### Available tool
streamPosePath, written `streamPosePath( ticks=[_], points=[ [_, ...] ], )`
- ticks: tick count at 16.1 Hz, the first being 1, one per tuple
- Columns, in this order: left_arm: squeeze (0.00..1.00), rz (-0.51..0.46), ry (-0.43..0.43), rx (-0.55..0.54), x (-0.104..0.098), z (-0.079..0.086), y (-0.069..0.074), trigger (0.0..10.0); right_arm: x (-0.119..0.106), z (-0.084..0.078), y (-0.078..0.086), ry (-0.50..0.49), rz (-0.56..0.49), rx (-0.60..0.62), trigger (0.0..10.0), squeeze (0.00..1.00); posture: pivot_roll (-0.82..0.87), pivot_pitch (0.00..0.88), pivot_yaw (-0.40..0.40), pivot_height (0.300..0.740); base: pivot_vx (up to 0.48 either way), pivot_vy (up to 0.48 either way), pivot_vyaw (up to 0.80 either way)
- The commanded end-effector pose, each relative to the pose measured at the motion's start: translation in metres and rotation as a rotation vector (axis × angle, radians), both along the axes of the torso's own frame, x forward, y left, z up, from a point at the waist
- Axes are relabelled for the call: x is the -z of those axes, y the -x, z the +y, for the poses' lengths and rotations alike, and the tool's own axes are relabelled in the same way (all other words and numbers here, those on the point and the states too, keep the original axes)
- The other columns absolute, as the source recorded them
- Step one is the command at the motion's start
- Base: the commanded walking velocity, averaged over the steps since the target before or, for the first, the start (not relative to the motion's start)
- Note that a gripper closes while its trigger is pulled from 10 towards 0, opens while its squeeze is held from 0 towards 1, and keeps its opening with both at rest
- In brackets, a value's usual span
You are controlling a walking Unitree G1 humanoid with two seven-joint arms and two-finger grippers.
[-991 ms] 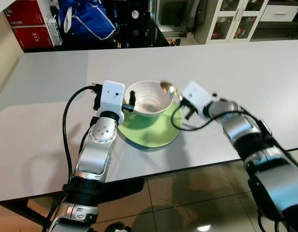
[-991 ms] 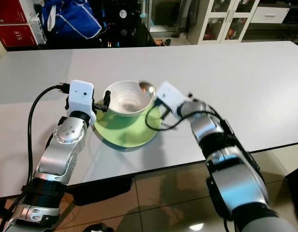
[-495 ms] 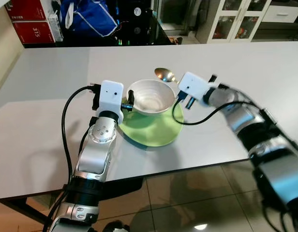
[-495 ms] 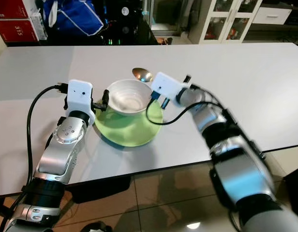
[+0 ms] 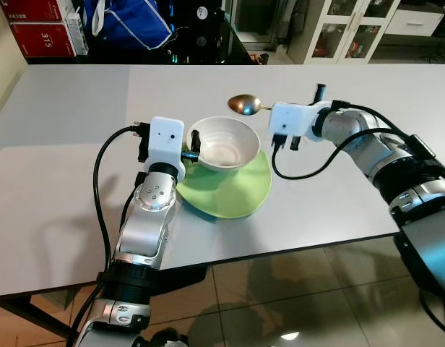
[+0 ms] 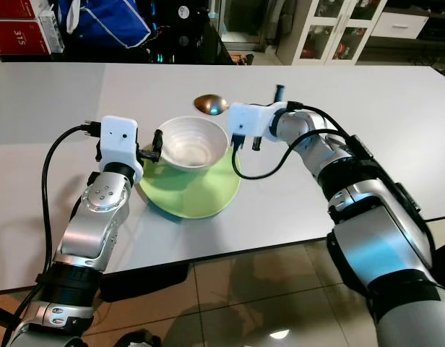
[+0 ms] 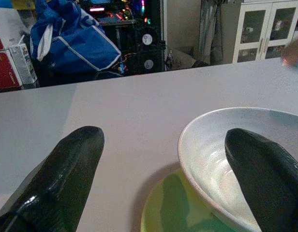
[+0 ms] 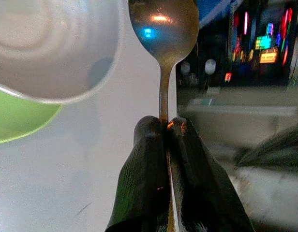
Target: Setting the table
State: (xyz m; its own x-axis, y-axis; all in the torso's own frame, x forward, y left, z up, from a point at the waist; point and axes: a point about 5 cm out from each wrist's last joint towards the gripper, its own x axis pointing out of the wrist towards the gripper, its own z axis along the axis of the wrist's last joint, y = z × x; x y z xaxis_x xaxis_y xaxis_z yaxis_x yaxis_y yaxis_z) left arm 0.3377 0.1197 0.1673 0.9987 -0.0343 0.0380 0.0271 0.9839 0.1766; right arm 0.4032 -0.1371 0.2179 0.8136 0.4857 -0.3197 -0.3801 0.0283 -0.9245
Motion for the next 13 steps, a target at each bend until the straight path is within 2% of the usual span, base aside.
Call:
streamPosePath(
  ticks=[1,3,4,5,8,9,10,13],
  points=[
    [0.0,-0.014,0.008,0.0,-0.003,-0.004,-0.002,10.0,-0.004,0.005,0.002,0.054,-0.044,-0.064,10.0,0.0,0.08,0.0,-0.105,0.74,0.0,0.0,0.0],
    [0.0,-0.017,0.01,-0.003,-0.003,-0.004,-0.002,10.0,0.004,0.012,0.005,0.122,-0.065,-0.12,10.0,0.0,0.08,0.0,-0.11,0.74,0.0,0.0,0.0],
    [0.0,-0.019,0.014,-0.008,-0.003,-0.004,-0.002,10.0,0.015,0.015,0.008,0.203,-0.075,-0.165,10.0,0.0,0.08,0.0,-0.112,0.74,0.0,0.0,0.0],
    [0.0,-0.02,0.015,-0.009,-0.003,-0.004,-0.001,10.0,0.02,0.016,0.01,0.239,-0.08,-0.193,10.0,0.0,0.08,0.0,-0.113,0.74,0.0,0.0,0.0],
    [0.0,-0.023,0.017,-0.016,-0.004,-0.003,-0.001,10.0,0.027,0.02,0.012,0.276,-0.101,-0.234,10.0,0.02,0.09,0.0,-0.119,0.74,0.0,0.0,0.0],
    [0.0,-0.025,0.017,-0.019,-0.004,-0.002,-0.001,10.0,0.029,0.02,0.012,0.282,-0.109,-0.237,10.0,0.7,0.09,0.0,-0.12,0.74,0.0,0.0,0.0],
    [0.0,-0.026,0.018,-0.022,-0.004,-0.002,-0.001,10.0,0.03,0.021,0.012,0.281,-0.112,-0.238,10.0,1.0,0.09,0.0,-0.124,0.74,0.0,0.0,0.0],
    [0.0,-0.028,0.02,-0.028,-0.004,-0.002,-0.001,10.0,0.037,0.022,0.013,0.291,-0.115,-0.24,10.0,1.0,0.1,0.0,-0.13,0.74,0.0,0.0,0.0]
  ],
)
